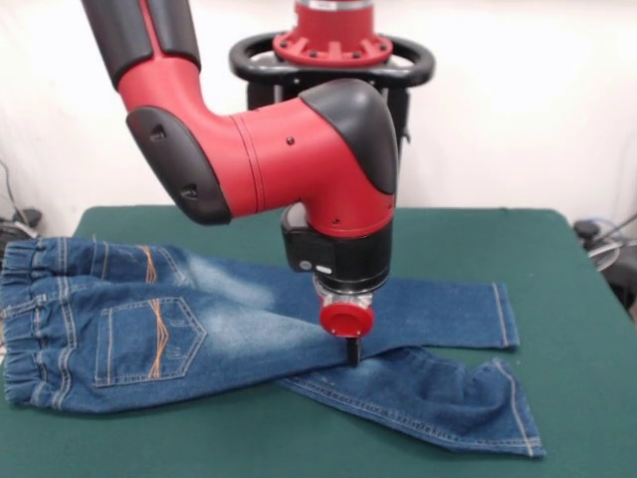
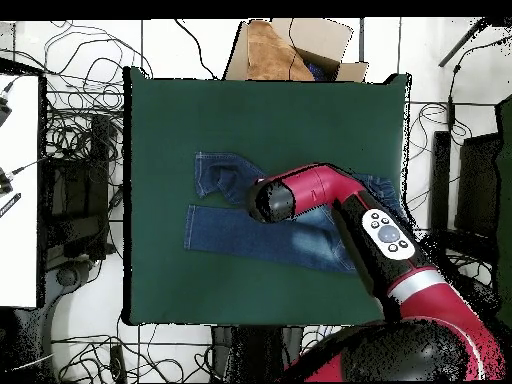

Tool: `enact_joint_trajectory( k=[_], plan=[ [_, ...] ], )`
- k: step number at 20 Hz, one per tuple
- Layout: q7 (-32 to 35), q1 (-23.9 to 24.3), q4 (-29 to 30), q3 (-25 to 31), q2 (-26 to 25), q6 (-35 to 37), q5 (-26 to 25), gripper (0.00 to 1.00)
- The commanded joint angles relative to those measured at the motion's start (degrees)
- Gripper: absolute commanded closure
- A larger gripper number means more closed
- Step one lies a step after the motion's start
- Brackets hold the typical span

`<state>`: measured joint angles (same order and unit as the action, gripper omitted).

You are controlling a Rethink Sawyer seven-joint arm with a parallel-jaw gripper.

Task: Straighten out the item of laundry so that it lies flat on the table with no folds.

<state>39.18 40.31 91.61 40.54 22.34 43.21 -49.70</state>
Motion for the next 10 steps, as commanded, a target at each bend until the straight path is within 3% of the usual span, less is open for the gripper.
enact_joint_trajectory(
  k=[1, 10],
  plan=[
    [-12.13, -0.64, -5.64, 3.98, -0.92, 3.49, 1.08, 1.0],
    [-11.53, -1.15, -7.31, 4.85, -0.45, 2.97, 1.64, 1.0]
  ],
)
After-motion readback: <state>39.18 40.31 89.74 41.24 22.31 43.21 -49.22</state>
